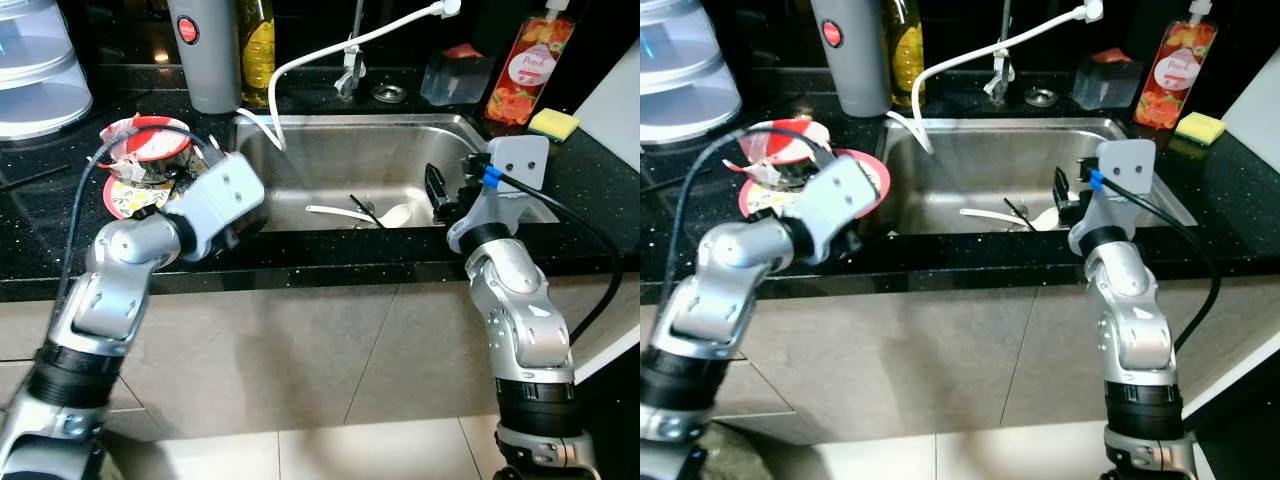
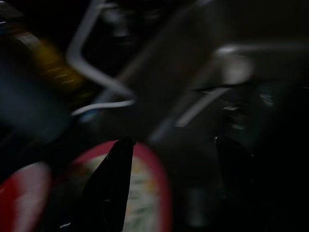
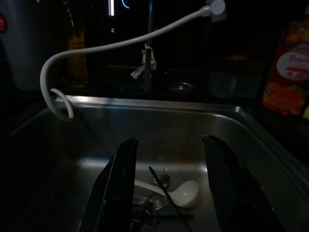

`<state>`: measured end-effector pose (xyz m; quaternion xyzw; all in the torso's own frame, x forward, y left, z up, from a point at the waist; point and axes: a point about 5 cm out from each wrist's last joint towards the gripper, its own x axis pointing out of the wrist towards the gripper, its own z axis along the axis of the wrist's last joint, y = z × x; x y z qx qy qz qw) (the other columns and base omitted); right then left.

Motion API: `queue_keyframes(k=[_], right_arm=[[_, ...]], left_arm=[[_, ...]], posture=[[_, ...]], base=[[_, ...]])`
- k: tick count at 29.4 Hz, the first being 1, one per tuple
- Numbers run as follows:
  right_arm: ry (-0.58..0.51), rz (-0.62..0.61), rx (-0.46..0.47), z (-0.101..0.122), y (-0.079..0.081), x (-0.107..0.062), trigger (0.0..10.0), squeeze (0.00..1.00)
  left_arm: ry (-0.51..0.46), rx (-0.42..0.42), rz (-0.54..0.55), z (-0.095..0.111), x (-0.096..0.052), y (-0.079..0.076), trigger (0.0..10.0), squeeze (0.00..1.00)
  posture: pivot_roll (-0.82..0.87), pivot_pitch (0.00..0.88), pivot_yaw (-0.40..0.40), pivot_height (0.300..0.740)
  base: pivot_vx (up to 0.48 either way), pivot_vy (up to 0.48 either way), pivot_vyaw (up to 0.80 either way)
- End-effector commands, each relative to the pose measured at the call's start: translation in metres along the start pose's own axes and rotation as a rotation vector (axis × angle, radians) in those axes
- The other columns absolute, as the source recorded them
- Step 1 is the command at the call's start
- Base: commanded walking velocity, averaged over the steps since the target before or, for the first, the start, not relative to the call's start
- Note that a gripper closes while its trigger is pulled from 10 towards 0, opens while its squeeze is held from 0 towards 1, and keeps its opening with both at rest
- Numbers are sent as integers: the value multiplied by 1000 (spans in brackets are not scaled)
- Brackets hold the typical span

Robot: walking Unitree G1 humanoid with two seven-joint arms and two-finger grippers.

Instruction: Kitchen organization

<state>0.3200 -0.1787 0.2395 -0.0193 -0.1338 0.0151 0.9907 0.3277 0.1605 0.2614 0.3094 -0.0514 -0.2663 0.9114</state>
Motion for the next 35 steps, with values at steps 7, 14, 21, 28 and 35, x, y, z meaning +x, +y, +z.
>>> queue_keyframes(k=[7,14,21,28,35], right_arm=[[-13,-2,18,3,-1,1,10000,0],[-19,4,28,4,2,3,10000,0],[-21,4,29,4,2,4,10000,0],[-23,-9,25,4,-1,2,10000,0],[-23,-20,23,4,-3,1,10000,0]], left_arm=[[295,-52,376,-39,-5,50,10000,0],[416,134,390,-53,-17,76,10000,0],[374,127,212,-45,-6,96,10000,0],[340,83,11,-45,3,97,10000,0],[409,56,-22,-59,5,99,10000,0]], posture=[[18,26,-47,740],[26,23,-44,740],[27,18,-38,740],[19,17,-30,740],[18,20,-25,740]], base=[[0,0,0],[0,0,0],[0,0,0],[0,0,0],[0,0,0]])
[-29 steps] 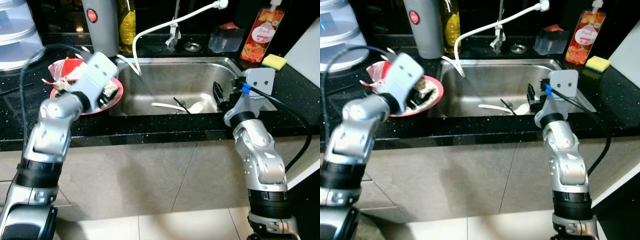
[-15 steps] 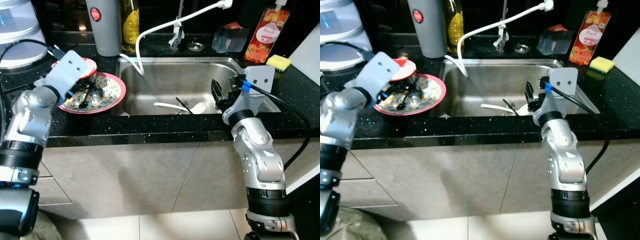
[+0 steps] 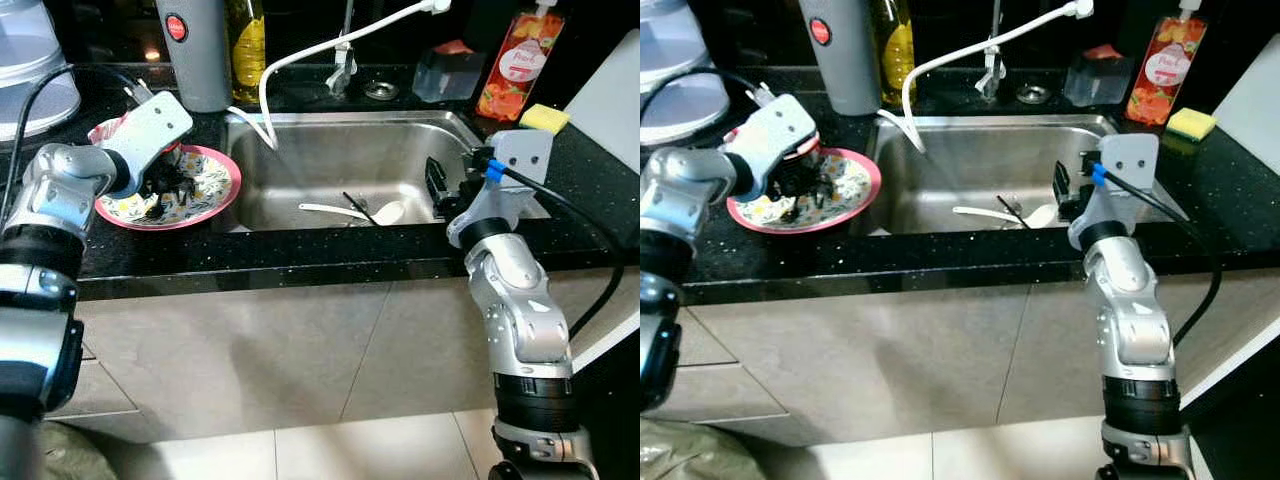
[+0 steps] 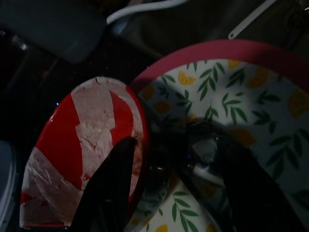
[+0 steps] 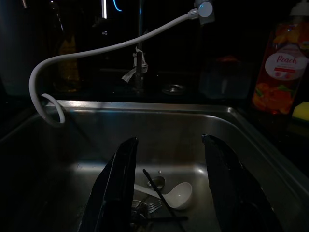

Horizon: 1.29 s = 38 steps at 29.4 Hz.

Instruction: Kitchen organization

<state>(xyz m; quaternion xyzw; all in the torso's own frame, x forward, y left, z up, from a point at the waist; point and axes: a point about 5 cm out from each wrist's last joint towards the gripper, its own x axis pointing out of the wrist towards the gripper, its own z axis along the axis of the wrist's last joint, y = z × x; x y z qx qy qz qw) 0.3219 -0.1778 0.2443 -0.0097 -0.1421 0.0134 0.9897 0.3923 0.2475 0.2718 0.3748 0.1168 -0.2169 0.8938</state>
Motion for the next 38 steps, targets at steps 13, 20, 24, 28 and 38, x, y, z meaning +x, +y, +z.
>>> queue_keyframes(k=[13,20,24,28,38], right_arm=[[-10,-7,8,1,-3,-2,10000,0],[-23,-2,17,3,-1,-2,10000,0],[-23,-5,17,3,-2,-3,10000,0],[-21,-9,19,3,-2,-5,10000,0],[-35,-14,39,5,-3,-5,10000,0]], left_arm=[[134,-48,64,-32,-4,8,0,0],[105,-37,101,-29,-5,12,0,0],[77,16,157,-22,-5,16,0,0],[86,134,314,-9,-8,29,1843,0],[-310,197,275,79,1,17,10000,0]], posture=[[21,20,-35,740],[21,19,-35,740],[18,23,-29,740],[14,26,-25,740],[10,23,-22,740]], base=[[0,0,0],[0,0,0],[0,0,0],[0,0,0],[0,0,0]])
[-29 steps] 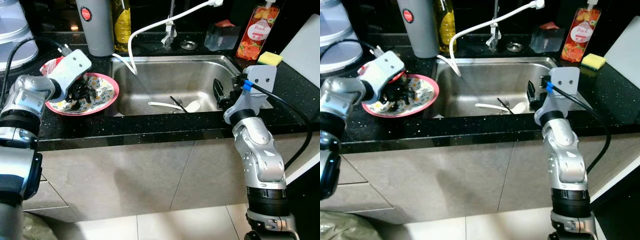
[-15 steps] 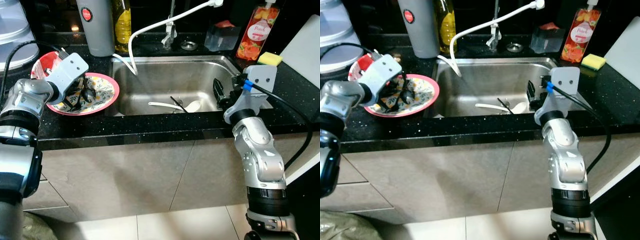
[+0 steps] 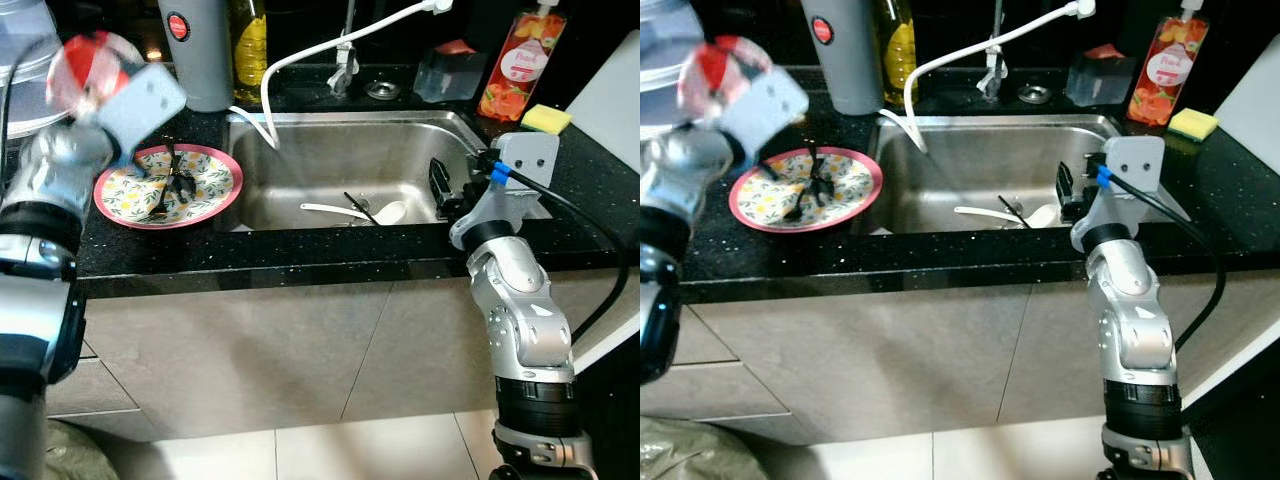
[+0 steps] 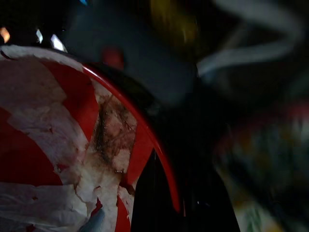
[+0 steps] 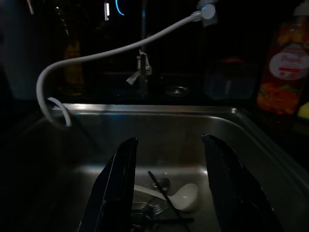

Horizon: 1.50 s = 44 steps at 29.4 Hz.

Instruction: Kitchen organization

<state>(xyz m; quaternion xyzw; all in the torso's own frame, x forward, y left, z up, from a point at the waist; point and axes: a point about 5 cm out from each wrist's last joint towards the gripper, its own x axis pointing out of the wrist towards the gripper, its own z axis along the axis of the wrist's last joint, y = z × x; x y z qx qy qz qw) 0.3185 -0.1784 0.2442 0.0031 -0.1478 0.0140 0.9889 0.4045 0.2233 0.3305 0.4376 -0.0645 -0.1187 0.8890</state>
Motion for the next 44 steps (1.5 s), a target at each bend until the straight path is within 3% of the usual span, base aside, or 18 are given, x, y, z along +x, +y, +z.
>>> queue_keyframes(k=[1,2,3,5,9,10,11,14,15,20,21,23,24,29,34,35,41,44], right_arm=[[-23,-11,14,4,-2,-1,10000,0],[-27,-11,18,5,-2,-1,10000,0],[-27,-11,18,5,-2,-1,10000,0],[-32,-12,22,5,-2,-2,10000,0],[-30,-15,24,5,-2,-3,10000,0],[-24,-19,26,4,-2,-6,10000,0],[-24,-19,26,4,-2,-6,10000,0],[-22,-19,24,4,-2,-7,10000,0],[-22,-19,24,4,-2,-7,10000,0],[-26,-18,20,6,-2,-7,10000,0],[-28,-19,20,6,-2,-8,10000,0],[-30,-20,19,7,-2,-9,10000,0],[-28,-24,19,6,-2,-11,10000,0],[-21,-37,18,5,-4,-15,10000,0],[-19,-40,19,5,-4,-15,10000,0],[-17,-41,20,4,-4,-16,10000,0],[-10,-37,22,3,-3,-16,10000,0],[-6,-30,24,3,-1,-16,10000,0]], left_arm=[[-93,5,-45,21,7,-9,10000,0],[-165,1,-90,37,11,-18,10000,0],[-165,1,-90,37,11,-18,10000,0],[-313,-49,-189,71,20,-41,10000,0],[-385,-118,-269,92,27,-64,10000,0],[-387,-212,-344,102,36,-97,10000,0],[-387,-212,-344,102,36,-97,10000,0],[-376,-324,-416,113,44,-132,10000,0],[-376,-324,-416,113,44,-132,10000,0],[-337,-459,-489,123,48,-169,10000,0],[-285,-519,-495,120,50,-176,10000,75],[-248,-558,-499,117,51,-181,10000,75],[-203,-603,-518,112,51,-187,10000,235],[-41,-677,-589,88,47,-214,10000,212],[23,-812,-587,73,43,-224,10000,275],[59,-880,-581,65,41,-229,10000,1000],[72,-974,-548,57,39,-232,10000,1000],[-100,-984,-417,70,45,-203,10000,1000]], posture=[[10,23,-22,740],[10,23,-22,740],[10,23,-22,740],[12,28,-19,740],[9,43,-13,740],[7,49,-10,740],[7,49,-10,740],[-8,54,-10,740],[-8,54,-10,740],[-26,54,-1,740],[-32,56,8,740],[-32,56,8,740],[-32,56,8,740],[-32,60,19,740],[-27,67,22,740],[-24,74,19,740],[-18,85,10,740],[-15,88,5,740]], base=[[0,0,0],[0,0,0],[0,0,0],[0,0,0],[0,0,0],[0,0,0],[0,0,0],[0,0,0],[0,0,0],[0,0,0],[0,0,0],[0,0,0],[0,0,0],[0,0,0],[0,0,0],[0,0,0],[0,0,0],[0,0,0]])
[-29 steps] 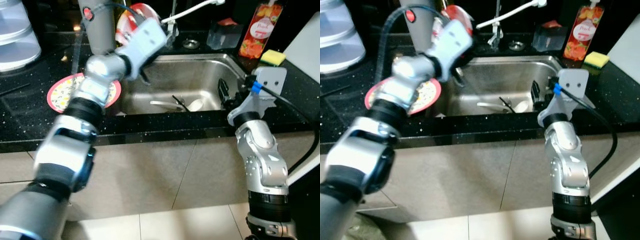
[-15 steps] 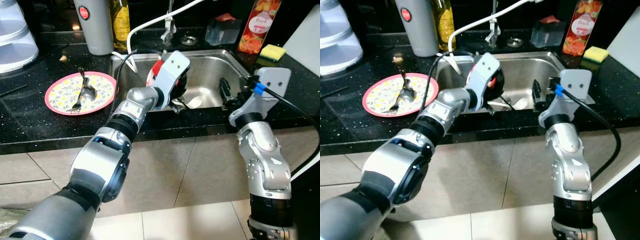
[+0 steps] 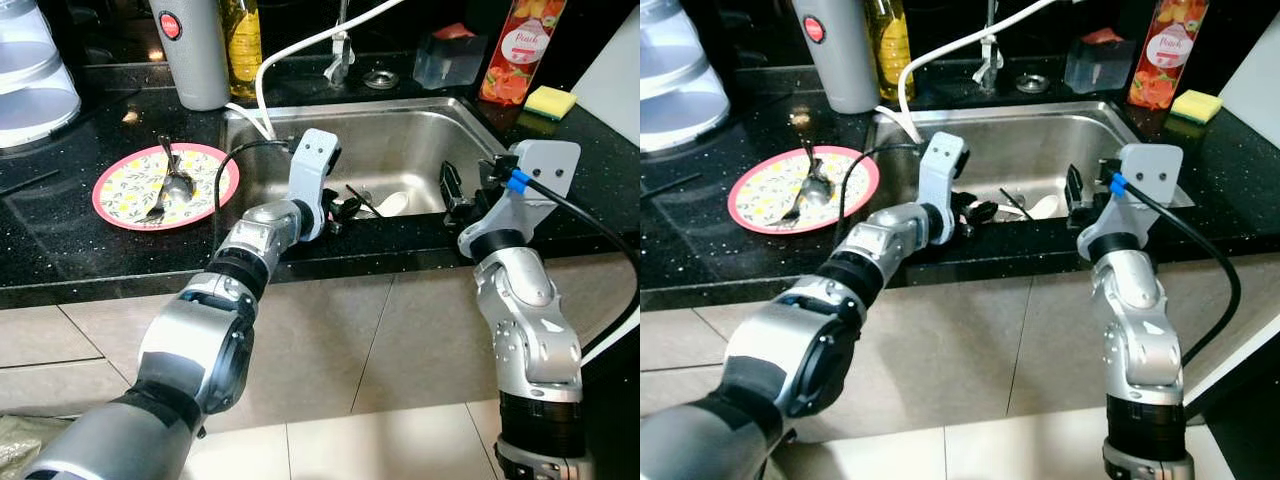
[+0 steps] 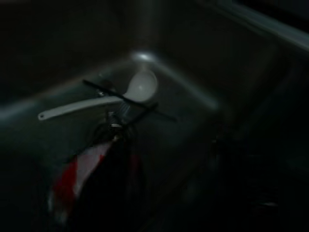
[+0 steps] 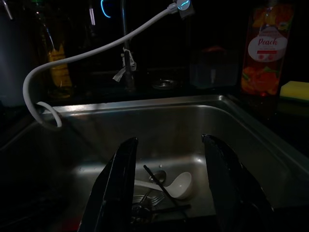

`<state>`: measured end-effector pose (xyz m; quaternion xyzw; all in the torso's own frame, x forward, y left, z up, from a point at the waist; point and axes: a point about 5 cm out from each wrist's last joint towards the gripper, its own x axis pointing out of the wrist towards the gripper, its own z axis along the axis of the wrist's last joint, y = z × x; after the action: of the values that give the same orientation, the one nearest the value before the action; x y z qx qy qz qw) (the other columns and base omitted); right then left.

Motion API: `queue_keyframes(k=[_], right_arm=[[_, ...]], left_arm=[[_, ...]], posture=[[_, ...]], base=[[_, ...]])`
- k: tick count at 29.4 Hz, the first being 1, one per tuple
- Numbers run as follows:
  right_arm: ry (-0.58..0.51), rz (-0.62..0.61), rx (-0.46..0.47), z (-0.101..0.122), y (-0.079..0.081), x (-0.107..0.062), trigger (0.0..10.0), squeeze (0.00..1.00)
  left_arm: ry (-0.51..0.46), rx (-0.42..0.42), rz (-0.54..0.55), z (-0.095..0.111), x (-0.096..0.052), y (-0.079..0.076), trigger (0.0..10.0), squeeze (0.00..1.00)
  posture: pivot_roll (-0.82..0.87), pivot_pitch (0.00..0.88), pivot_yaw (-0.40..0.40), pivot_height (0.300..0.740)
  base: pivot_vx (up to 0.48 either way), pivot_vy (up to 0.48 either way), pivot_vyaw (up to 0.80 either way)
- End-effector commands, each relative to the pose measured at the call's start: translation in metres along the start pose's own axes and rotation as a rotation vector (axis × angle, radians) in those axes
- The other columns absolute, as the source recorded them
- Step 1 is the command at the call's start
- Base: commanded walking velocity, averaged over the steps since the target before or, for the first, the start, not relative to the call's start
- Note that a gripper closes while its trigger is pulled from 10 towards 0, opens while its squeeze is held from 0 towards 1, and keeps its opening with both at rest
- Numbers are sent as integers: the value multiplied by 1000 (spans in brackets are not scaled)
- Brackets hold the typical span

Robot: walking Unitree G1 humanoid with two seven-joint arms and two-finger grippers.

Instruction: Kitchen organization

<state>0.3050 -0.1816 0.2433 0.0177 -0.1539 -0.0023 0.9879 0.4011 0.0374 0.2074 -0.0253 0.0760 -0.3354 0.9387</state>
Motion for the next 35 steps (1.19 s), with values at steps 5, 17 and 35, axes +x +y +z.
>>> queue_keyframes(k=[5,17,35], right_arm=[[9,11,0,0,2,-2,10000,0],[1,21,7,2,4,1,10000,0],[-18,17,-4,2,4,2,10000,0]], left_arm=[[-236,24,9,32,-7,0,10000,0],[-187,176,408,65,-42,19,10000,0],[9,711,801,66,-107,75,10000,0]], posture=[[-11,87,2,740],[0,78,2,740],[-10,31,23,740]], base=[[0,0,0],[0,0,0],[0,0,0]])
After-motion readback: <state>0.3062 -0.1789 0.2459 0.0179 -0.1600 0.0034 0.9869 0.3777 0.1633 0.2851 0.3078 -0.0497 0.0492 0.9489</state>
